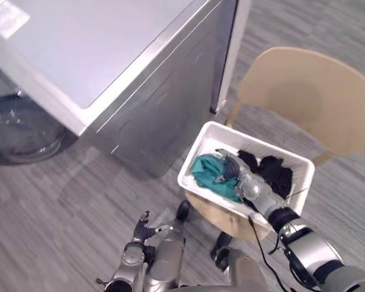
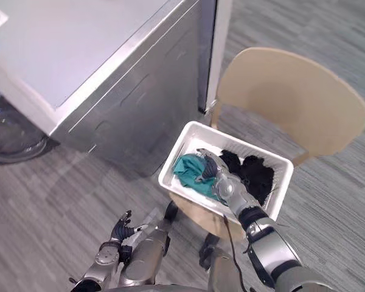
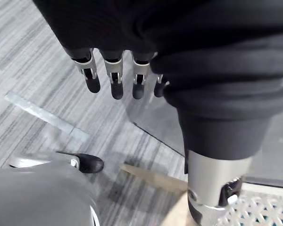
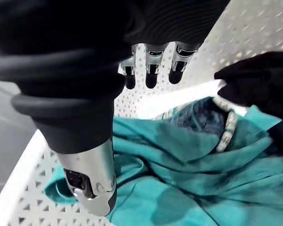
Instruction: Pick up the laundry basket with both hands and put the clothes into the washing machine.
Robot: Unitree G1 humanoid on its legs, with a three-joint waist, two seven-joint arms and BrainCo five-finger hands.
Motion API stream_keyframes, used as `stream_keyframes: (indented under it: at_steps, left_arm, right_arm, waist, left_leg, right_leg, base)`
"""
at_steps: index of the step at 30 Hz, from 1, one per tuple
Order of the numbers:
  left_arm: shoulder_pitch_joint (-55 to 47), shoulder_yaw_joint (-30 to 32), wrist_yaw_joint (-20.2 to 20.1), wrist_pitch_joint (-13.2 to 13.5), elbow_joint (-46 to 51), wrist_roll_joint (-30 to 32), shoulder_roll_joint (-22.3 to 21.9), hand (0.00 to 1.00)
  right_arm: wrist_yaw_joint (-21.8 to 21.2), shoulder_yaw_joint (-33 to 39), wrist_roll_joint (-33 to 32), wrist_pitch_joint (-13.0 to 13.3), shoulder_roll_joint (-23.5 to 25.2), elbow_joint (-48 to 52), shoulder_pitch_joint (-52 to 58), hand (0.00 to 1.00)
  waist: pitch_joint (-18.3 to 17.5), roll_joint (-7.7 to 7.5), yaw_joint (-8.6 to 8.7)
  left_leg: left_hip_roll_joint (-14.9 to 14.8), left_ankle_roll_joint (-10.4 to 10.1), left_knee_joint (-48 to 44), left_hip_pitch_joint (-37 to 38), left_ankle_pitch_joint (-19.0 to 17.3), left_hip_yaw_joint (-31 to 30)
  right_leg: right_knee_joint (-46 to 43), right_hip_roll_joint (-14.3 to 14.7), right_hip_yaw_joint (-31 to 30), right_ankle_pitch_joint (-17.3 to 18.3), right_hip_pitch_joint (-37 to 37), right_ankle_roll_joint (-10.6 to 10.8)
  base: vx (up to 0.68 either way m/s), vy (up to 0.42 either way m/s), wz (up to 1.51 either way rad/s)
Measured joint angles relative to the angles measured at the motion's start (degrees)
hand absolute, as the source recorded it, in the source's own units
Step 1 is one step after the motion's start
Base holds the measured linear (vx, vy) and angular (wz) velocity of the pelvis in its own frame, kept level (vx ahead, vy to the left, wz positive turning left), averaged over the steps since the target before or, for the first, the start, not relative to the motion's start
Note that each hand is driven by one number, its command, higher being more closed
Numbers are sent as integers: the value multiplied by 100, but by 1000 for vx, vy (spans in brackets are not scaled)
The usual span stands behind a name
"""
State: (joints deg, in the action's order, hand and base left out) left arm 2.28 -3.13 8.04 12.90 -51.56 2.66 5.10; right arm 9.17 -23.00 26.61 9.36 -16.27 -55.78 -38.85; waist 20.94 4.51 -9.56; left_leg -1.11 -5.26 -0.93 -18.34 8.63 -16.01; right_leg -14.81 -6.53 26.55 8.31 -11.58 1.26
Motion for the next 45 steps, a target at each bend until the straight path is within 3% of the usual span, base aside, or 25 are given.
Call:
stream_keyframes:
  at_steps: [5, 6, 9, 16, 21, 25, 29, 30, 32, 37, 41, 45]
  left_arm:
    - [139, -1, 209, 14, 19, -257, 25, 0]
    - [156, -30, 224, 18, 19, -328, 22, 0]
    - [303, -175, 239, 19, -8, -449, 16, 0]
    - [544, -353, 243, 20, -66, -482, -59, 0]
    - [688, -348, 282, 9, -24, -483, -111, 0]
    - [655, -318, 327, -45, -5, -479, -146, 0]
    - [488, -274, 317, -126, -5, -420, -129, 0]
    - [373, -272, 305, -141, -15, -407, -127, 0]
    - [274, -212, 276, -145, -21, -324, -122, 0]
    - [-226, -47, 198, -178, -107, -188, -12, 0]
    - [-449, 99, 190, -223, -336, -72, 3, 0]
    - [-356, 103, 170, -238, -319, -34, 69, 0]
  right_arm:
    - [260, 12, -4, -147, -237, -667, -917, 0]
    - [326, 10, -5, -197, -311, -807, -1068, 100]
    - [369, 0, -11, -280, -450, -1042, -1153, 100]
    - [331, 69, -516, -348, -411, -964, -1256, 100]
    - [356, 696, -1055, -366, -202, 127, -473, 100]
    - [466, 1152, -1395, -311, 41, 1871, 568, 100]
    - [446, 1466, -1829, -162, 634, 3157, 1748, 100]
    - [426, 1564, -2057, -67, 828, 3585, 2267, 100]
    - [401, 1622, -2238, -43, 942, 3948, 2628, 100]
    - [111, 1445, -2725, 238, 1155, 4705, 3233, 100]
    - [-218, 924, -2893, 420, 1147, 5104, 3350, 100]
    - [-326, 787, -3023, 437, 1190, 5233, 3366, 100]
  waist:
    - [320, 156, -211]
    - [338, 184, -286]
    - [360, 223, -405]
    - [368, 213, -397]
    - [441, 157, -257]
    - [401, 72, -33]
    - [134, -262, 259]
    - [-144, -389, 300]
    - [-315, -457, 317]
    - [-956, -483, 417]
    - [-1100, -497, 415]
    - [-1091, -503, 444]
  left_leg:
    - [-47, -55, 497, -289, 377, -142]
    - [-53, -67, 583, -400, 464, -211]
    - [-5, -76, 626, -617, 575, -395]
    - [10, -81, 625, -669, 614, -434]
    - [-3, -99, 626, -452, 627, -322]
    - [-81, -87, 634, -163, 537, -113]
    - [-86, -76, 632, 97, 511, 61]
    - [-78, -112, 631, 162, 482, 114]
    - [-78, -81, 631, 325, 435, 197]
    - [-98, 51, 634, 777, 232, 542]
    - [-180, 109, 637, 985, 117, 972]
    - [-146, 185, 601, 852, 134, 894]
  right_leg:
    - [-401, -85, 44, 47, -627, -29]
    - [-492, -111, 71, 62, -798, -44]
    - [-741, -201, 167, 186, -1051, -40]
    - [-1025, -250, 10, 371, -1240, -67]
    - [-943, -218, -120, 369, -1058, -71]
    - [-621, -86, -291, 247, -750, -39]
    - [-346, -33, -396, 134, -423, 29]
    - [-238, -26, -438, 102, -336, 76]
    - [-97, -10, -487, 46, -139, 101]
    - [269, 58, -803, -116, 295, 192]
    - [523, 167, -1233, -344, 409, 261]
    - [-521, 29, -1463, 1, -18, 326]
  base:
    - [-152, -25, 9]
    - [-76, -51, 5]
    - [-26, -59, 24]
    - [13, -88, 4]
    - [39, -80, -11]
    - [-2, -35, -24]
    - [30, -30, -15]
    - [51, -23, -10]
    - [50, -13, -14]
    - [3, 12, -30]
    - [-74, 31, -56]
    - [-99, -32, 14]
